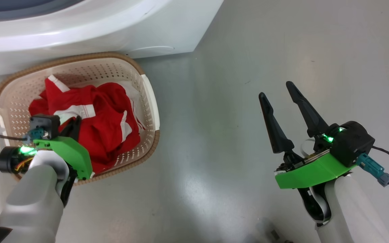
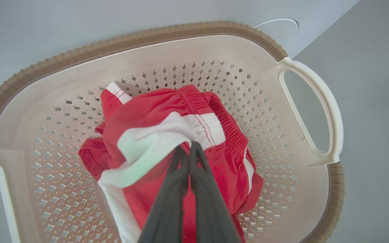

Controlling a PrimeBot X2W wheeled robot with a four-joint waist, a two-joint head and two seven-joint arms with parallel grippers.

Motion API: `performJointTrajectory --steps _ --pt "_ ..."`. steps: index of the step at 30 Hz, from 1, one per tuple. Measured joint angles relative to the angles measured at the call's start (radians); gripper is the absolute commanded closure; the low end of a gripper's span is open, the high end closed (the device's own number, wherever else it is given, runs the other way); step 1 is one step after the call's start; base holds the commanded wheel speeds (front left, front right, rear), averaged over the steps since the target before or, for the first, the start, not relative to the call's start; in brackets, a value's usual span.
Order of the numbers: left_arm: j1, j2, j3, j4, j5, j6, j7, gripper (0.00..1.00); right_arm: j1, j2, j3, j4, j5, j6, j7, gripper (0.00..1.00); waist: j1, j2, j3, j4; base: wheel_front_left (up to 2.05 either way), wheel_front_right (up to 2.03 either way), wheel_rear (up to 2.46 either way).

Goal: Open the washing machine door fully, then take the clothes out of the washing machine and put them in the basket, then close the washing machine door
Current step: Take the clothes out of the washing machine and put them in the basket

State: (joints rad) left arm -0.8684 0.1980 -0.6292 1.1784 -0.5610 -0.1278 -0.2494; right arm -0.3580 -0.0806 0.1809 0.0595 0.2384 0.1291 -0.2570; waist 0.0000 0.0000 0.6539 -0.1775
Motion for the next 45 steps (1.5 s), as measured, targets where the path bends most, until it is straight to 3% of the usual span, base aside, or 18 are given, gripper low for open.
performJointTrajectory --steps 1,10,18,25,33,45 --pt "0.000 0.001 -0.007 -0.001 -0.013 0.000 0.000 0.00 0.000 0.000 -0.001 0.000 0.000 0.000 0.000 0.00 0.0000 0.0000 -0.003 0.002 0.00 0.00 0.00" --pt "0.003 0.016 -0.033 -0.080 -0.095 0.000 0.000 0.00 0.000 -0.008 -0.017 0.007 0.000 0.000 0.000 0.00 0.0000 0.0000 -0.026 0.032 0.00 0.00 0.00" --pt "0.026 0.023 -0.005 -0.145 -0.104 0.000 0.000 0.00 0.003 -0.020 -0.030 0.014 0.000 0.000 0.000 0.00 0.0000 0.0000 -0.061 0.050 0.00 0.00 0.00" --pt "0.073 0.023 0.105 -0.230 -0.085 0.000 0.000 0.00 0.014 -0.042 -0.045 0.023 0.000 0.000 0.000 0.00 0.0000 0.0000 -0.110 0.072 0.00 0.00 0.00" --pt "0.168 0.012 0.305 -0.344 0.050 0.000 -0.001 0.00 0.058 -0.065 -0.061 0.040 0.004 0.000 0.000 0.00 0.0000 0.0000 -0.192 0.105 0.00 0.00 0.00" --pt "0.336 -0.038 0.503 -0.536 0.216 0.000 -0.004 0.00 0.136 -0.085 -0.067 0.056 0.020 0.000 0.000 0.00 0.0000 0.0000 -0.322 0.132 0.00 0.00 0.00"
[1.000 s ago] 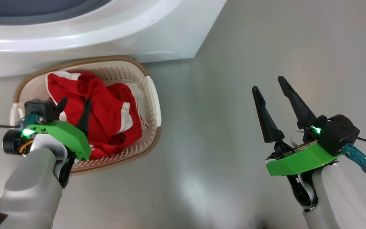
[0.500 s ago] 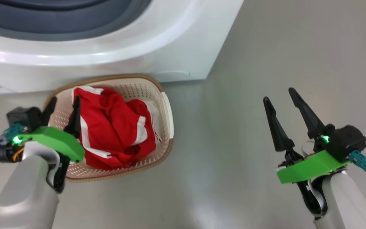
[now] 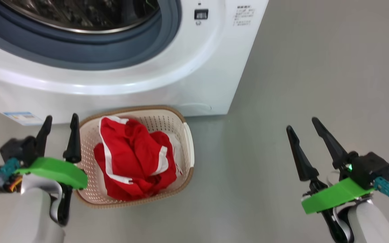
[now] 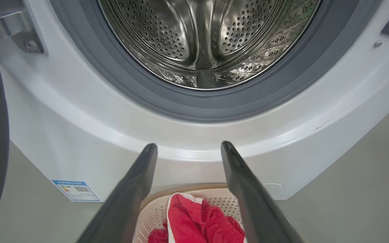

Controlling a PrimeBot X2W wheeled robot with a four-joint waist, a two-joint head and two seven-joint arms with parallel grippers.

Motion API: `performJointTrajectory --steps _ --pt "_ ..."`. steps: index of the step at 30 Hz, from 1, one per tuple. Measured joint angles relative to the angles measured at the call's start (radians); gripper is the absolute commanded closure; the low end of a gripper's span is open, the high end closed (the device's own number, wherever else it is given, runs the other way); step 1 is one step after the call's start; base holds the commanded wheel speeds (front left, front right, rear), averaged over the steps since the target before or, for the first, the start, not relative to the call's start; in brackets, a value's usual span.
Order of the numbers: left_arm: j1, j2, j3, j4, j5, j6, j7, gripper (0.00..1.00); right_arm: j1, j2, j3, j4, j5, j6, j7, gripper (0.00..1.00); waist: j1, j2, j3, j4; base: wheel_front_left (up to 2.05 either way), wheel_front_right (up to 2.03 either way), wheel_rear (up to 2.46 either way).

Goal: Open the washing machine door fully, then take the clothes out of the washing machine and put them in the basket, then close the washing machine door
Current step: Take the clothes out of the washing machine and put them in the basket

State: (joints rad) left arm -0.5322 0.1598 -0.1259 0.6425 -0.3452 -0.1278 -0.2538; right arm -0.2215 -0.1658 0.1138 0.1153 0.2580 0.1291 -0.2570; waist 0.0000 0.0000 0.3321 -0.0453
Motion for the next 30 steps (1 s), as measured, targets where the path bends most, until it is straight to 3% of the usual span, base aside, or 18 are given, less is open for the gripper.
performJointTrajectory --steps 18,30 --pt "0.322 -0.021 0.125 -0.321 0.110 0.000 0.000 0.00 0.148 -0.031 -0.030 -0.012 0.043 0.000 0.000 0.00 0.0000 0.0000 -0.161 0.015 0.00 0.00 0.00" --pt "0.487 -0.059 0.179 -0.450 0.133 0.000 0.000 0.00 0.207 -0.042 -0.038 -0.018 0.053 0.000 0.000 0.00 0.0000 0.0000 -0.216 0.030 0.00 0.00 0.00"
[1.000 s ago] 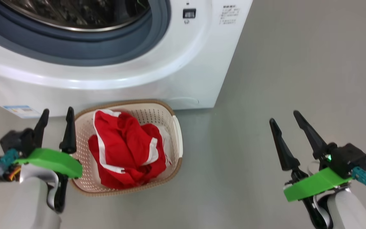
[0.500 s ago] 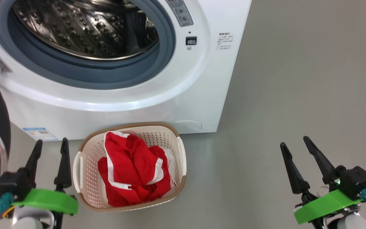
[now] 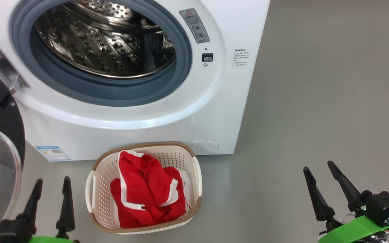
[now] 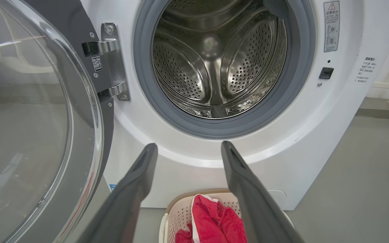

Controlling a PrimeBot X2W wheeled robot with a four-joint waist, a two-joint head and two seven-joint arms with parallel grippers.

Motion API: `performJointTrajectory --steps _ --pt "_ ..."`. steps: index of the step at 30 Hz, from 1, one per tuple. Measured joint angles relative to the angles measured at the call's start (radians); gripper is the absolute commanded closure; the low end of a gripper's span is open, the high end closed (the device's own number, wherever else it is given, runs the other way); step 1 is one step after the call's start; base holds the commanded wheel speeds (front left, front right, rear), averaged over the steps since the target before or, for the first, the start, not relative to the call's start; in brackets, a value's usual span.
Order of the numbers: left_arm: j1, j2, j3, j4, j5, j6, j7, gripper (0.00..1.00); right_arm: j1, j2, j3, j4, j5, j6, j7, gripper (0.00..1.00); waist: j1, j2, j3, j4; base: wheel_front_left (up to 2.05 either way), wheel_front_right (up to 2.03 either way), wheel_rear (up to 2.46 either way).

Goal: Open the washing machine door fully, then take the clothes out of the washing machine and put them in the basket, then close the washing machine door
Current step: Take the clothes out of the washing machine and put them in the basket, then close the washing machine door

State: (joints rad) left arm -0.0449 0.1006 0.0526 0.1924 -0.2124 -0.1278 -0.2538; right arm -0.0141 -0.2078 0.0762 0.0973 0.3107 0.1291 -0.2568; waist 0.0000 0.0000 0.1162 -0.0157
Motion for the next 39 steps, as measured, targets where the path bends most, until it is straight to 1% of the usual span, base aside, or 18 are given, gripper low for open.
performJointTrajectory --steps 7,22,28,39 --pt "0.021 -0.005 0.007 -0.024 0.000 0.000 0.000 0.00 0.015 -0.002 -0.003 -0.001 0.000 0.000 0.000 0.00 0.0000 0.0000 -0.003 0.005 0.00 0.00 0.00" --pt "0.020 -0.003 0.002 -0.027 0.012 0.000 0.000 0.00 0.014 -0.006 -0.003 -0.001 0.000 0.000 0.000 0.00 0.0000 0.0000 0.006 0.003 -0.08 0.08 0.00" --pt "0.020 -0.003 -0.002 -0.028 0.017 0.000 0.000 0.00 0.014 -0.006 -0.003 -0.001 0.000 0.000 0.000 0.00 0.0000 0.0000 0.006 0.003 -0.98 0.98 0.00" --pt "0.020 -0.001 -0.008 -0.057 0.017 0.000 0.000 0.00 0.014 -0.006 -0.005 -0.001 0.000 0.000 0.000 0.00 0.0000 0.0000 0.012 0.007 -1.52 1.52 0.00"
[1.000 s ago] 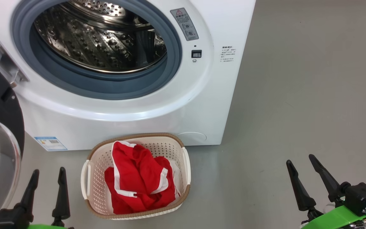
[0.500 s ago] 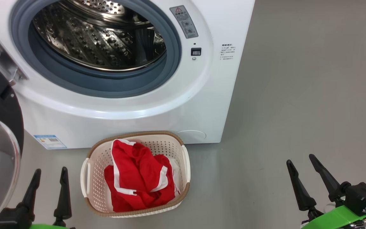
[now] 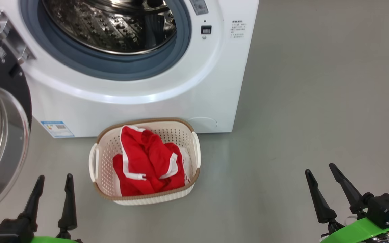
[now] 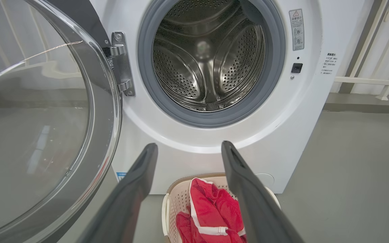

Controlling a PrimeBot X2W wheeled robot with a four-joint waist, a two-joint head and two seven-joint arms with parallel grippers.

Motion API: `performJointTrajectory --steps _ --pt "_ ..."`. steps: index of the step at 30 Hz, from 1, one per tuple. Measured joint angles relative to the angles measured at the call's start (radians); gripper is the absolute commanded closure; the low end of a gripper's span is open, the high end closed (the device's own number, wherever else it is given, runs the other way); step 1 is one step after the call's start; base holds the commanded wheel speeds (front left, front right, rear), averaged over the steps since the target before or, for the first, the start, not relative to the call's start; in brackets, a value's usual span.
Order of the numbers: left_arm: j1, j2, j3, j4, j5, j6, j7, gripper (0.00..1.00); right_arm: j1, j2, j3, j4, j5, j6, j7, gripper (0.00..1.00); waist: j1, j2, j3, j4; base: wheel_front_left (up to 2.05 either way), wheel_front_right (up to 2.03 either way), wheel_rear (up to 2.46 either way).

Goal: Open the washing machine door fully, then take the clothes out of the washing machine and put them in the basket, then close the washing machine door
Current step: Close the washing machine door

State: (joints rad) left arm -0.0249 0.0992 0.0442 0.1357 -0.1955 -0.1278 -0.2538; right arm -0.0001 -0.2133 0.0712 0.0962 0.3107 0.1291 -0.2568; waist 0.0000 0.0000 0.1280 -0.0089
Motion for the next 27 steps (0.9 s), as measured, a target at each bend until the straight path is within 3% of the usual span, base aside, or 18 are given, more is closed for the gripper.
performJointTrajectory --steps 16,27 --pt "0.000 -0.003 -0.001 0.001 0.000 0.000 0.000 0.00 0.000 -0.003 0.005 0.000 0.000 0.000 0.000 0.00 0.0000 0.0000 -0.005 0.014 -0.25 0.25 0.00" --pt "-0.001 -0.030 0.022 0.040 -0.021 0.000 0.000 0.00 -0.026 -0.024 0.049 0.015 0.000 0.000 0.000 0.00 0.0000 0.0000 -0.004 0.089 0.00 0.00 0.00"
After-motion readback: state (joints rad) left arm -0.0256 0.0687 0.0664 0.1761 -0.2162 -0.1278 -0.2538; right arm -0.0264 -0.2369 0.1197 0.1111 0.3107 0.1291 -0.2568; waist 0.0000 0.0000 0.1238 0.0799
